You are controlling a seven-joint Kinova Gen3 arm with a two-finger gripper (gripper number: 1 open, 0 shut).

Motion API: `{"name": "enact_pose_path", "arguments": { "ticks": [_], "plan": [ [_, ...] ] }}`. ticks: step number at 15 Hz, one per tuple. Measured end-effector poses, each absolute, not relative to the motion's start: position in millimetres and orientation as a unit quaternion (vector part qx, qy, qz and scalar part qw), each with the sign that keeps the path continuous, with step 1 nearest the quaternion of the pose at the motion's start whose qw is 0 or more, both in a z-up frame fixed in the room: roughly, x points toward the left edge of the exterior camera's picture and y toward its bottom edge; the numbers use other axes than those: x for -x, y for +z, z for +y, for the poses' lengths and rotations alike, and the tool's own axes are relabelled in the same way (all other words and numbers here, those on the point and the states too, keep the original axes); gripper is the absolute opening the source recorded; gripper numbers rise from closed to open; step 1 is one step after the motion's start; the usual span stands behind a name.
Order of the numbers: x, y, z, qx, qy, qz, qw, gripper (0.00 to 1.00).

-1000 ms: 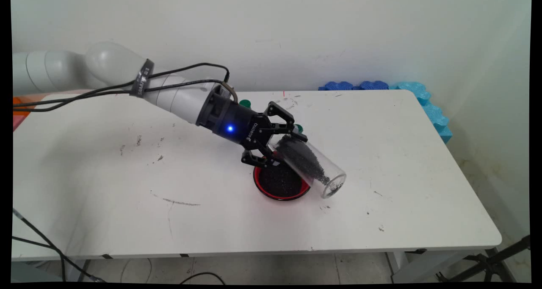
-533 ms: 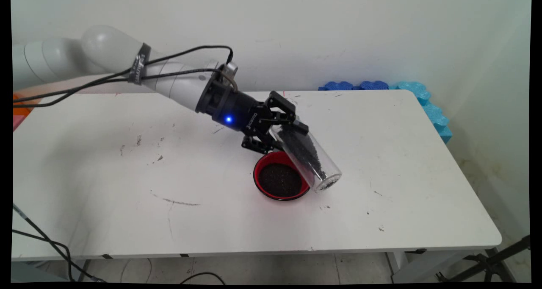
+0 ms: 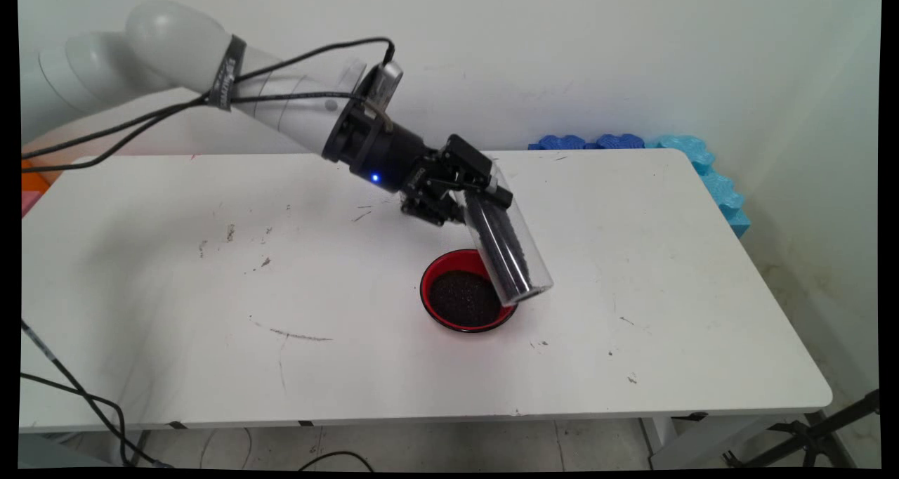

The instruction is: Pour the black seasoning powder in the red bowl

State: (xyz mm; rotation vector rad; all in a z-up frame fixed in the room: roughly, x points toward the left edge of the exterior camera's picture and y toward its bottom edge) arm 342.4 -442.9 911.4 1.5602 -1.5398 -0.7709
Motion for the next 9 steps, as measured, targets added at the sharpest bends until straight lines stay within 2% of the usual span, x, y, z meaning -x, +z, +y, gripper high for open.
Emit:
{"name": "enact_pose_path", "arguments": {
  "ticks": [9],
  "plan": [
    [-345, 956, -460, -0.493, -0.198, -0.733, 0.425, 0.00]
  ]
}}
